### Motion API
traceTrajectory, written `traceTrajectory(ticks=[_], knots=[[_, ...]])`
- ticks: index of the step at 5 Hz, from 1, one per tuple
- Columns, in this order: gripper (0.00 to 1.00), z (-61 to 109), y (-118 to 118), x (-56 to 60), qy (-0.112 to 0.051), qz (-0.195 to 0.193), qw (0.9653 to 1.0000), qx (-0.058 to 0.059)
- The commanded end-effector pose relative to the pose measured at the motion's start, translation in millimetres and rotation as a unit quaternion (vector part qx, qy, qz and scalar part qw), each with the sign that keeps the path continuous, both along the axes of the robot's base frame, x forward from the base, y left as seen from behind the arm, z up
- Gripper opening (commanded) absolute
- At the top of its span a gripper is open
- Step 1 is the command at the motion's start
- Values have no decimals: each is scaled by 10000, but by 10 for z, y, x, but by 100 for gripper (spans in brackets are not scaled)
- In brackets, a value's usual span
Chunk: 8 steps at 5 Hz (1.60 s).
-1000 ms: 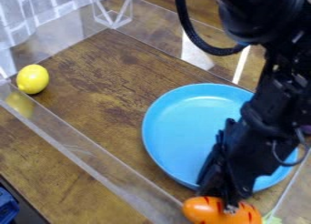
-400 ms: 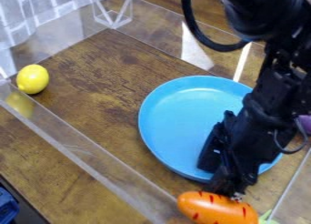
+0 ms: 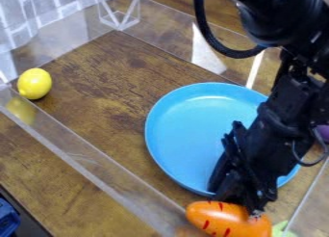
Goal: Remove the carrot from the blue tray and put it on the table
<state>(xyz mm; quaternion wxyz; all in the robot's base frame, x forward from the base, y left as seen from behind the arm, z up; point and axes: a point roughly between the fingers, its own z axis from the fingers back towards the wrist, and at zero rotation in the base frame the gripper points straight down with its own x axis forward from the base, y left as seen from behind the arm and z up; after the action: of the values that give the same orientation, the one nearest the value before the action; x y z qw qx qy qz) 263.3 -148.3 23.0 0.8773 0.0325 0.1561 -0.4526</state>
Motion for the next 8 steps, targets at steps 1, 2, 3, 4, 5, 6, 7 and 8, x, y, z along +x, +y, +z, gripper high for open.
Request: traceTrajectory(ticks=[1, 2, 3, 4, 5, 6, 7, 8], knots=[[0, 155, 50, -78, -58, -306, 9995, -29], [0, 249, 120, -80, -61, -468, 9989, 10], [0, 207, 211, -41, -59, -537, 9985, 47], [0, 142, 302, 2, -59, -598, 9982, 74], [100, 99, 308, 33, -60, -871, 9961, 96], [0, 73, 311, 54, -61, -1143, 9934, 103], [0, 157, 325, 110, -63, -1240, 9922, 105], [0, 233, 334, 159, -53, -1337, 9910, 101]])
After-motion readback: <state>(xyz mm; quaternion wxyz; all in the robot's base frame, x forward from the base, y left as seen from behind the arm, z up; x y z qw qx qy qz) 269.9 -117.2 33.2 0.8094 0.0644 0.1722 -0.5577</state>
